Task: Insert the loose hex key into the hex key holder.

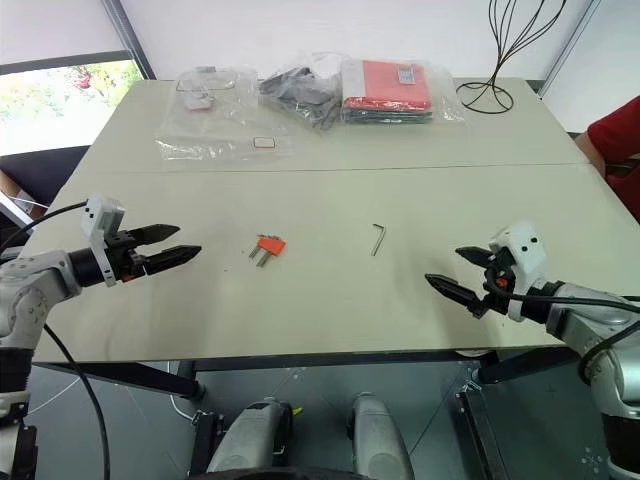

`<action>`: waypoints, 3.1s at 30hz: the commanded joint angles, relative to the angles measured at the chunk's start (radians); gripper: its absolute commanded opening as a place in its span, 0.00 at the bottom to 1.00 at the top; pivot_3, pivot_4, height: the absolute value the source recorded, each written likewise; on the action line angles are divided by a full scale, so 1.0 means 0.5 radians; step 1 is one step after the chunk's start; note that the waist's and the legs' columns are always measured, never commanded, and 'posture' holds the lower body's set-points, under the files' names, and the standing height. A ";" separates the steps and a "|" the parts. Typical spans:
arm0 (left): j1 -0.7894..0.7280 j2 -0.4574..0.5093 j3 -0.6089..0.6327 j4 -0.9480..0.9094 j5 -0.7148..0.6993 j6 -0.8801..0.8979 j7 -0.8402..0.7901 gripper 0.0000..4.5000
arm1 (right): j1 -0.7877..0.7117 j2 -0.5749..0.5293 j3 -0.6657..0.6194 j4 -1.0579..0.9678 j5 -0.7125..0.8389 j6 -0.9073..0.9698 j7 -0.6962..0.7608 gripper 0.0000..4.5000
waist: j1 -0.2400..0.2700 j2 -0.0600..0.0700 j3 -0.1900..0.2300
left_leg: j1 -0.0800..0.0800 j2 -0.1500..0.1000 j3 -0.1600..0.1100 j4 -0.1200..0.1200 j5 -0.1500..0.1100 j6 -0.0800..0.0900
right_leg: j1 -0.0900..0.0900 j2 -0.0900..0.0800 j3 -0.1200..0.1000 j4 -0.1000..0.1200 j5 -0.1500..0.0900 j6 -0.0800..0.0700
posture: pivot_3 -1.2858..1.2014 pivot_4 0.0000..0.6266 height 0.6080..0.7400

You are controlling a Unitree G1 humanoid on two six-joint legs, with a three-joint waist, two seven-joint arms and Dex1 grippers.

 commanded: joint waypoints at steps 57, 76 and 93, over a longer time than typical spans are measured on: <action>-1.021 0.093 -0.631 1.001 0.696 -0.954 -1.089 0.99 | -1.152 0.945 1.318 0.859 -0.740 -0.566 -0.163 1.00 | -0.007 -0.002 -0.001 | -0.018 -0.003 -0.003 0.009 0.000 0.000 | -0.016 0.004 -0.002 0.010 0.007 0.011 | 0.52 0.24 1.00; -0.570 0.137 -0.501 0.474 0.594 -0.707 -0.911 0.99 | -1.546 1.412 1.317 1.920 -1.092 -1.155 -0.159 1.00 | -0.061 -0.001 -0.001 | -0.017 -0.002 -0.003 0.027 0.000 0.000 | -0.020 0.005 -0.001 0.035 0.010 0.011 | 0.52 0.24 1.00; -0.537 0.095 -0.532 0.459 0.592 -0.713 -0.838 0.99 | -1.608 1.576 1.301 1.964 -1.180 -1.145 -0.105 1.00 | -0.107 -0.001 0.000 | -0.001 0.000 -0.002 0.027 0.000 0.000 | -0.011 0.009 0.000 0.044 0.009 0.006 | 0.52 0.24 1.00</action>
